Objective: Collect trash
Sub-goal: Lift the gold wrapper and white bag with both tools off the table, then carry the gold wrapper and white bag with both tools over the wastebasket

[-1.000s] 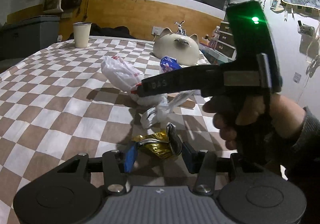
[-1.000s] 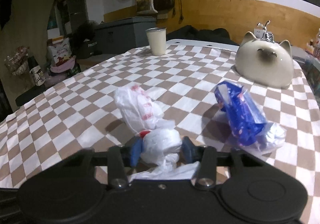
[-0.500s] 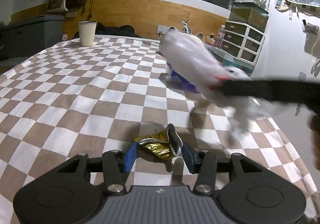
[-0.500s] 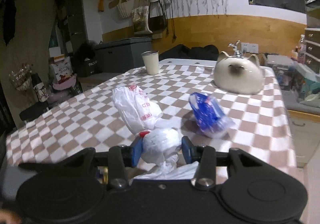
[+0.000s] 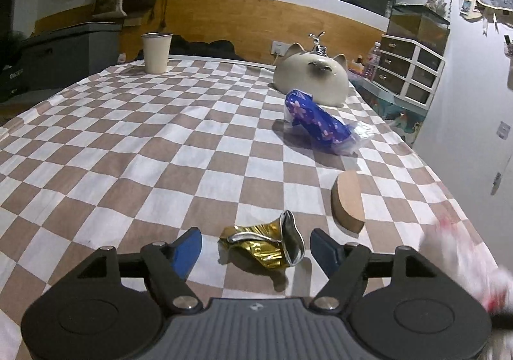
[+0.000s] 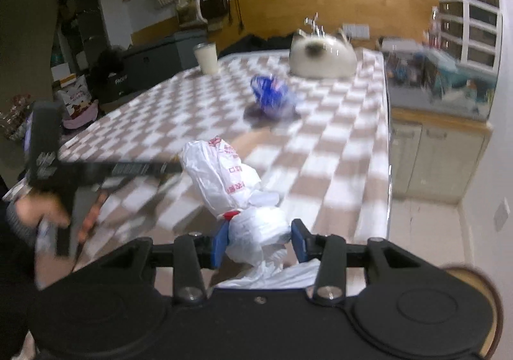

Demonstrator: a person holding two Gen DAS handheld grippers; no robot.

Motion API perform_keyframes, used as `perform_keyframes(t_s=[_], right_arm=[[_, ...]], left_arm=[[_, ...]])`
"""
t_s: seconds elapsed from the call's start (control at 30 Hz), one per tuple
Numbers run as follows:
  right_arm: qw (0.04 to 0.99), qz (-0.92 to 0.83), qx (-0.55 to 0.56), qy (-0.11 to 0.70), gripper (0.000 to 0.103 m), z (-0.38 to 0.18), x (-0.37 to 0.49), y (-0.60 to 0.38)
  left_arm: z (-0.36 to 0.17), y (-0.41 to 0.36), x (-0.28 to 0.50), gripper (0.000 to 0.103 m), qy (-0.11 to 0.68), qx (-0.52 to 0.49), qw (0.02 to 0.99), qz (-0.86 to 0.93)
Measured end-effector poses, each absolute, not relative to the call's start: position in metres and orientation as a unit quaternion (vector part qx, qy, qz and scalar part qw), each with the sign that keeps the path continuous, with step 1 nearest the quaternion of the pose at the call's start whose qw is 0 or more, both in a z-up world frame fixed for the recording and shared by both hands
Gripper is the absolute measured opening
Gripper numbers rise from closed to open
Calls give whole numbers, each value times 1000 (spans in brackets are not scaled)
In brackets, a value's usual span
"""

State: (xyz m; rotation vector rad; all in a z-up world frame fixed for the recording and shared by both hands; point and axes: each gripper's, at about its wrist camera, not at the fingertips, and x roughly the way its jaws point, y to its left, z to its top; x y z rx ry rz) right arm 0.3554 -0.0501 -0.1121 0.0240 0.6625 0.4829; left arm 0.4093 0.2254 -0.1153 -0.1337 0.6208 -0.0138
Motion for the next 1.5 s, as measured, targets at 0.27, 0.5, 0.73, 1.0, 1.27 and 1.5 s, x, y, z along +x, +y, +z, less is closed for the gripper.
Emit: perform_keyframes(t_s=[0.27,0.5,0.73,1.0,1.27,1.5], right_arm=[[913,257,1,318,54,-124,337,-35],[917,256,-4,307,65,-127,350,-24],[918,246,-6,310,46,-130,352,-24],[930,229,21,287,43,-122,339,-42],[935,219,21,278,43,-115,324,-55],[942,210,21,261,43,-105,304,-72]], left_arm=[[-115,216,412,54,309,-35,950,6],[-114,219,409,47,303,-46,952,-12],[-112,218,395,45,293,-44,955,-17],[-102,196,354,45,258,-13,966,-27],[-97,183,314,45,250,-40,967,-19],[-81,171,273,45,225,-60,972,-20]])
